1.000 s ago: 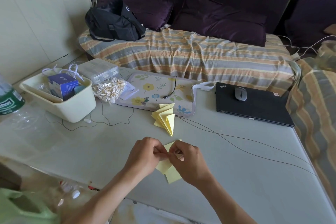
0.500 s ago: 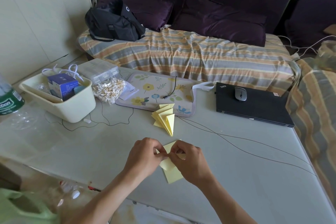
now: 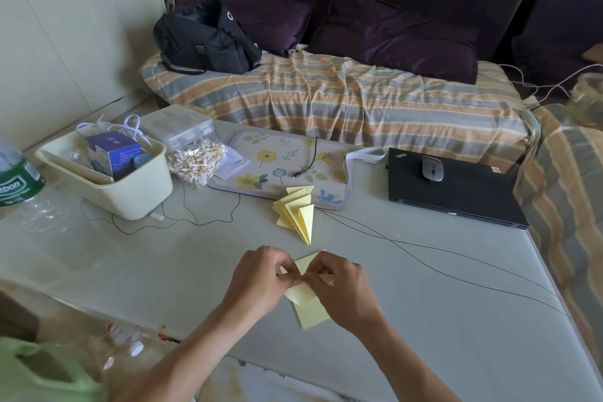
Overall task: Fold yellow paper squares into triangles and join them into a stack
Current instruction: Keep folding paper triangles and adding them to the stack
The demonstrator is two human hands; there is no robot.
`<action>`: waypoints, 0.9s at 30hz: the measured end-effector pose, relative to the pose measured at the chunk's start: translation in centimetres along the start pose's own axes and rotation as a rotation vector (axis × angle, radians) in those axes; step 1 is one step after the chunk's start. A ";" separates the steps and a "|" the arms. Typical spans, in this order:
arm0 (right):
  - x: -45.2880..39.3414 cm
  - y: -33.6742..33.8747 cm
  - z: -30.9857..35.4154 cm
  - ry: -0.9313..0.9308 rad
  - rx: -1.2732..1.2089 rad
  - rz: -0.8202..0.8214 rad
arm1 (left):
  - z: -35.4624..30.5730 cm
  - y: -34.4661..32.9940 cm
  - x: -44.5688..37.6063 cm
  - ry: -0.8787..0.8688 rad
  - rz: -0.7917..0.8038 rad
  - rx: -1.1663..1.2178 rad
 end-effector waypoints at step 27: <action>-0.1 -0.6 -0.5 -0.089 0.040 0.085 | 0.2 -0.3 -0.2 0.021 -0.005 -0.036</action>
Point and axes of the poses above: each hand's wrist, its own x-axis away from the middle knuckle, its own y-axis out of the back of the hand, z = x × y, the point moved 9 cm from there along -x, towards the middle knuckle, and after that the axes turned 13 degrees about z, right-handed, at the moved point
